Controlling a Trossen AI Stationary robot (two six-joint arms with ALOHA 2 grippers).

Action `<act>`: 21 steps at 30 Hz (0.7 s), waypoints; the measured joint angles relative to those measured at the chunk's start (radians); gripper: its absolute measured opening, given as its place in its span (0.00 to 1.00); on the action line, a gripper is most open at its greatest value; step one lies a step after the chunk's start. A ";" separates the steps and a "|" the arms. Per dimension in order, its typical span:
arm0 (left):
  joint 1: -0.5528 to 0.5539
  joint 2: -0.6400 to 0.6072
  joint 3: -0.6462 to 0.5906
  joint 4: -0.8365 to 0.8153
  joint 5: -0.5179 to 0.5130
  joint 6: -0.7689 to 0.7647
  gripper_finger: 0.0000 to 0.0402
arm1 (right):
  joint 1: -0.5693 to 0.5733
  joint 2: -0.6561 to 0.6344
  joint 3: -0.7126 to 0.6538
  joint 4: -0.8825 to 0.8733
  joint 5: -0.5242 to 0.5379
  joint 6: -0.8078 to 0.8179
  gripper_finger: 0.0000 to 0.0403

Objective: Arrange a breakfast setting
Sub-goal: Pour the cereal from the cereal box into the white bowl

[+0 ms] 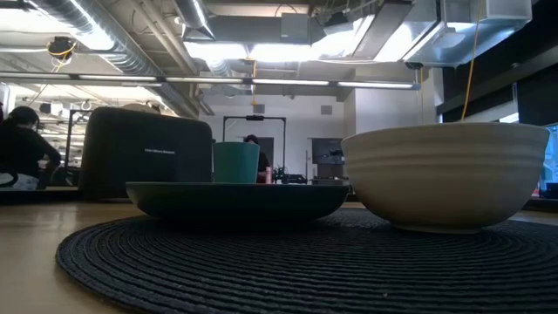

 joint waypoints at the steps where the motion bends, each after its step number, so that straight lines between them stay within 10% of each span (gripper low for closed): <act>1: 0.005 0.002 0.000 -0.002 0.003 -0.001 0.51 | 0.000 0.003 0.000 -0.003 0.013 -0.009 0.72; 21: 0.044 0.010 0.000 0.054 0.036 -0.017 0.38 | 0.000 0.252 -0.003 0.058 -0.267 -0.091 0.72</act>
